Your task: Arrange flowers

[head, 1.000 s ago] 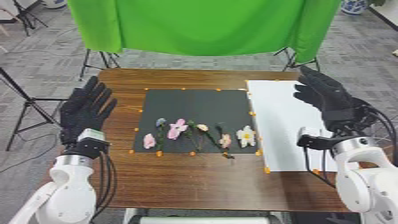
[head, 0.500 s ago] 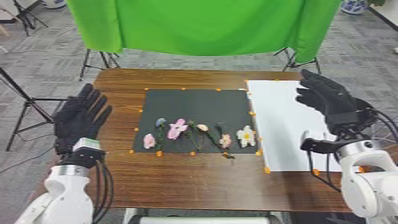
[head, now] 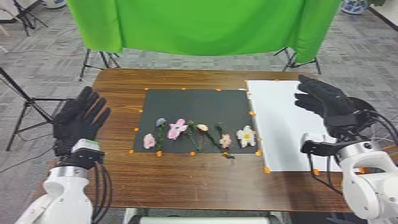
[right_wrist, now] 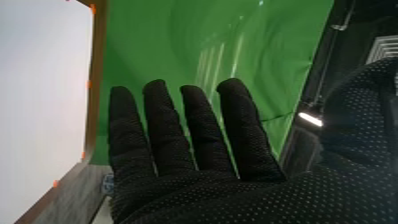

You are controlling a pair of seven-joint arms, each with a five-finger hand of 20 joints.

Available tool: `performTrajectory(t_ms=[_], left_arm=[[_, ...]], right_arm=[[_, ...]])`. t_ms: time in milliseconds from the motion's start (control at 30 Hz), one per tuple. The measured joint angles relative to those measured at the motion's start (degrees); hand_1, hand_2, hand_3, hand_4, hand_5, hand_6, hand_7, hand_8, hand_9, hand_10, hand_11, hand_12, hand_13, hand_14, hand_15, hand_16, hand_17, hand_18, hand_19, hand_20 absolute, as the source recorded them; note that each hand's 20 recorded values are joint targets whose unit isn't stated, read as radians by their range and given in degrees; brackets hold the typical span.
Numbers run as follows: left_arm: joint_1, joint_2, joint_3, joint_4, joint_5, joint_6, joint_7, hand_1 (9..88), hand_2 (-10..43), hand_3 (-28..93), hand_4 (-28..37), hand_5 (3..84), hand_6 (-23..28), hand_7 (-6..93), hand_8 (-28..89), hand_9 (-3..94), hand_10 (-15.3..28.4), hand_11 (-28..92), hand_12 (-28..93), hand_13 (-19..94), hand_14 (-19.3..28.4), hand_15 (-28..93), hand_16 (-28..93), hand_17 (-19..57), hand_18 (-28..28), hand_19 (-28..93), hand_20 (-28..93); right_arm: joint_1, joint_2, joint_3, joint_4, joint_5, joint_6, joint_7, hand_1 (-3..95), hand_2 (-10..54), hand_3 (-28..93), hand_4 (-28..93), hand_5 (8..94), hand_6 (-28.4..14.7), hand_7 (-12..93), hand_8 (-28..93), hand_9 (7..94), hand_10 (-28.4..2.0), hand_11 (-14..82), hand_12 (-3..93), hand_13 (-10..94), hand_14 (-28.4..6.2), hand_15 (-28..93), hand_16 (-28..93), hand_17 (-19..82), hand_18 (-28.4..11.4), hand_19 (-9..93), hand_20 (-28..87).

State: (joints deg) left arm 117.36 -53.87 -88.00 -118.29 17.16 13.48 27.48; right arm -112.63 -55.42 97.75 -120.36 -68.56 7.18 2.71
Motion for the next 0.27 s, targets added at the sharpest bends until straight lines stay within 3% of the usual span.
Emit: performTrajectory(t_ms=[267], left_arm=[[1.66,0.48,-1.2,-0.23,0.47,0.87,0.05,27.4,15.5,73,-27.9,38.9,8.4,11.2,-8,27.7,14.1,19,7,19,13.0,26,-8,-6.3,13.0,32,8]], right_arm=[[-0.02,0.51,-0.17,-0.37,0.02,-0.17,0.01,9.0,6.5,82,-28,39.8,-0.4,11,-11,38.6,-10.3,3.9,9.6,34,-13.1,10,16,18,-16.6,18,23]])
